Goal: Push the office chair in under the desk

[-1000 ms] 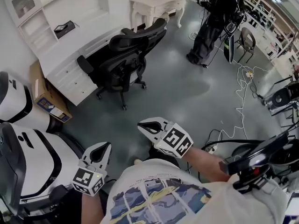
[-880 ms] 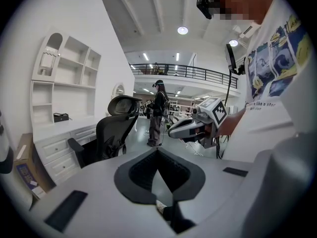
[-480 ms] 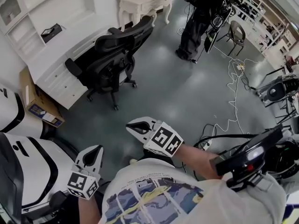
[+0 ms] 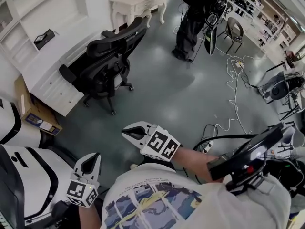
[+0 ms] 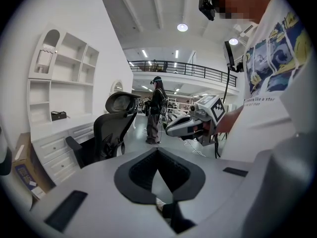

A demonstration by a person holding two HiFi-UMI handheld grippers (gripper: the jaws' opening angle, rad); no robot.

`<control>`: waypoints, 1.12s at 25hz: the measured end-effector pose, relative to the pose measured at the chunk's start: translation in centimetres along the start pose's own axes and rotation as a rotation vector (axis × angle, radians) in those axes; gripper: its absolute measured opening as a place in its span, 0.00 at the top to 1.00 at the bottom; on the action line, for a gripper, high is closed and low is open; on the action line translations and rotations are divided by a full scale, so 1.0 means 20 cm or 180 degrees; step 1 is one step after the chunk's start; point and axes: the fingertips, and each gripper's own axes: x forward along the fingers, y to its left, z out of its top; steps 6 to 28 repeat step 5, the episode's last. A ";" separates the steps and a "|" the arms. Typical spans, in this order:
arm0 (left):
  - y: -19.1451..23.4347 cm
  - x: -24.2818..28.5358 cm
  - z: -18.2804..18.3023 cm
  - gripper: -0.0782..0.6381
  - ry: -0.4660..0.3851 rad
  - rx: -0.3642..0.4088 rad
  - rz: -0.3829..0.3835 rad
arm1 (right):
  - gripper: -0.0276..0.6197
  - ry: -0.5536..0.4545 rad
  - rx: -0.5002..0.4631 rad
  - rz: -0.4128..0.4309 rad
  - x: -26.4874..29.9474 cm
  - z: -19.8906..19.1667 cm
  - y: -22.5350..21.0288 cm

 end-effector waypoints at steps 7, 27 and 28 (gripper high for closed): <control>-0.02 0.02 0.01 0.87 0.0012 -0.0006 0.0007 | 0.92 0.0030 0.0051 0.0029 -0.03 0.00 0.00; -0.02 0.02 0.01 0.87 0.0012 -0.0006 0.0007 | 0.92 0.0030 0.0051 0.0029 -0.03 0.00 0.00; -0.02 0.02 0.01 0.87 0.0012 -0.0006 0.0007 | 0.92 0.0030 0.0051 0.0029 -0.03 0.00 0.00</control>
